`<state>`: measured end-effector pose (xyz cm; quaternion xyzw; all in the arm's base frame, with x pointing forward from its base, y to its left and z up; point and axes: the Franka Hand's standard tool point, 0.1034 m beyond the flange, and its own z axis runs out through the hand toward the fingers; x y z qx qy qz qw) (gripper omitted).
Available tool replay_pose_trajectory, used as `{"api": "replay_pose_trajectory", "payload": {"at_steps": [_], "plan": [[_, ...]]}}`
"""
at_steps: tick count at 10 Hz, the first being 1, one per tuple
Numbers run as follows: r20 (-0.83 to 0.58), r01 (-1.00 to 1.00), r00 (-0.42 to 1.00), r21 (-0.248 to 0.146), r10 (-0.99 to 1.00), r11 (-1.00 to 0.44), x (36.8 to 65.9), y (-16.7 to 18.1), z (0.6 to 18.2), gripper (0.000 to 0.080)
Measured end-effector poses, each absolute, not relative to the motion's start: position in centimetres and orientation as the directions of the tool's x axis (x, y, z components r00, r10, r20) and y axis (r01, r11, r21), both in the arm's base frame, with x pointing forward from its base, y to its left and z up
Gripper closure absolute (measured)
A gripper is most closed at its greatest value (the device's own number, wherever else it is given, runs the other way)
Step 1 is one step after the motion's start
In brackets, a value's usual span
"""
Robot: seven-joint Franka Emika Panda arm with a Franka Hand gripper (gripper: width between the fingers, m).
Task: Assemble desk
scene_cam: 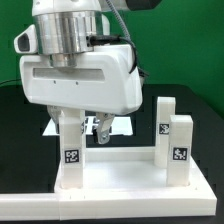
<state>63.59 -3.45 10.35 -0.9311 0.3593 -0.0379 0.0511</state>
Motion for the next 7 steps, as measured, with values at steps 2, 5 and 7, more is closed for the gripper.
{"api": "replay_pose_trajectory", "payload": {"at_steps": [2, 5, 7], "plan": [[0.056, -0.522, 0.846, -0.111, -0.53, -0.846, 63.58, -3.62, 10.33, 0.015], [0.096, -0.05, 0.994, -0.033, -0.052, -0.998, 63.51, -4.25, 10.35, 0.015], [0.097, -0.018, 0.995, -0.031, -0.021, -0.999, 63.49, -4.35, 10.33, 0.0174]]}}
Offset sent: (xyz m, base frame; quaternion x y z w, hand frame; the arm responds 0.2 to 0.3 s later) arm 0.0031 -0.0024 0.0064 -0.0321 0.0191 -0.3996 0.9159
